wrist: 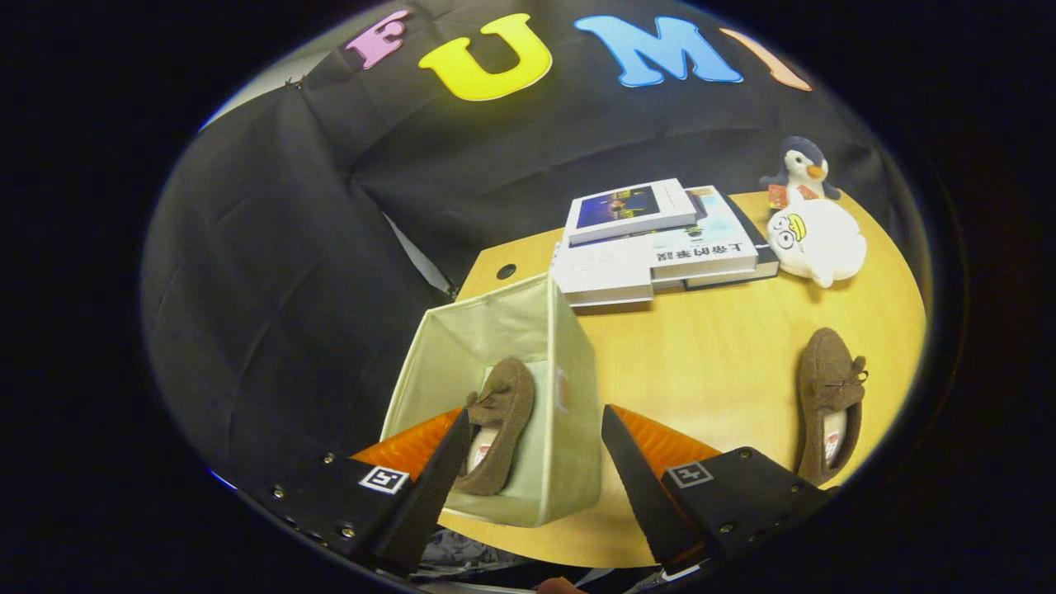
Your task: Open the storage box then place both shoes into the box .Put the left shoe in first, then the right shoe, with the right side of both shoes facing outward in a uniform manner.
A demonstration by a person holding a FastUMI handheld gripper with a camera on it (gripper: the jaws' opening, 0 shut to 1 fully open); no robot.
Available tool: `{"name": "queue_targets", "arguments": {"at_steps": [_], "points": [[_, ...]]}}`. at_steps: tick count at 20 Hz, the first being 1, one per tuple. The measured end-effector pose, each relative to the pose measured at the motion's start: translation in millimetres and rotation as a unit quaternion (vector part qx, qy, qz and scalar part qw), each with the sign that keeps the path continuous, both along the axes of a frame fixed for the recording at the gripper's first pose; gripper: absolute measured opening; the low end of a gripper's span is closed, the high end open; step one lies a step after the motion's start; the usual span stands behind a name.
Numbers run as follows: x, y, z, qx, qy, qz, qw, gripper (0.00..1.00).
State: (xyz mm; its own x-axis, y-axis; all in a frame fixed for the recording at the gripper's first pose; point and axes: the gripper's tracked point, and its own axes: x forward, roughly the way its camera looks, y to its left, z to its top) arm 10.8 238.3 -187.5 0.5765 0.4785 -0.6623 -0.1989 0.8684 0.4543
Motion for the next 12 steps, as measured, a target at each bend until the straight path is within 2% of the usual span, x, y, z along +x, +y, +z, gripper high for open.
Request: {"name": "queue_targets", "arguments": {"at_steps": [12], "points": [[10.2,-162.8,-29.0,-0.073,0.008,-0.088,0.993,0.98]]}}
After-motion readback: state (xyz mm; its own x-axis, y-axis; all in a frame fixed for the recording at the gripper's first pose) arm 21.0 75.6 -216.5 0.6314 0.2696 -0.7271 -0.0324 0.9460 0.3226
